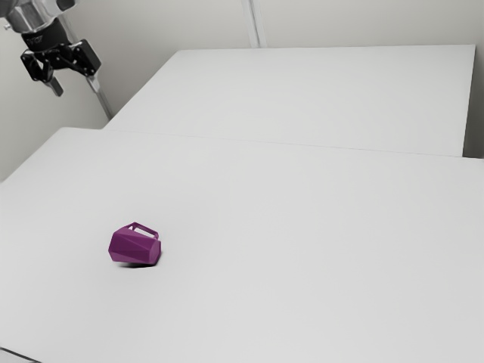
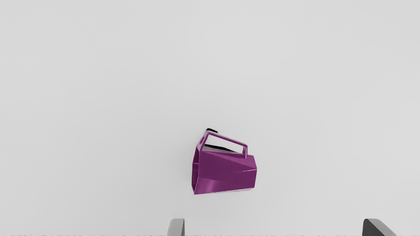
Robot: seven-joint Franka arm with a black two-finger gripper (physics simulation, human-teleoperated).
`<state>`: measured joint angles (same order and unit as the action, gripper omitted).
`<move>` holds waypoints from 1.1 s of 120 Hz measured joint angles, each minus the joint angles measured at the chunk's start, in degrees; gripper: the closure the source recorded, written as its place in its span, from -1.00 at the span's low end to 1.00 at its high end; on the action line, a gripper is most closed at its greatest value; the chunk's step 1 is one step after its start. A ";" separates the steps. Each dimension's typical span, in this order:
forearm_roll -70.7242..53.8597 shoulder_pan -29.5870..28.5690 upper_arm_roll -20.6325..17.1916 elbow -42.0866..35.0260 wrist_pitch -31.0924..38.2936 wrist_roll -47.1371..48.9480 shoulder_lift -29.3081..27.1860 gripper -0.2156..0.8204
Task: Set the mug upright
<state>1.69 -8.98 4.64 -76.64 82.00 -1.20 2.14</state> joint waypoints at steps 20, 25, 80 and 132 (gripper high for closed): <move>1.31 3.32 1.29 -5.99 0.79 -0.28 -0.10 -0.55; 2.50 5.25 2.97 -10.33 2.22 -0.53 -0.16 -0.55; 35.83 -4.03 23.03 -40.90 20.22 -26.47 3.10 -0.55; 56.47 -3.91 25.49 -50.79 17.64 -57.29 10.18 -0.54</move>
<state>58.17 -12.89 30.13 -127.43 99.65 -58.49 12.33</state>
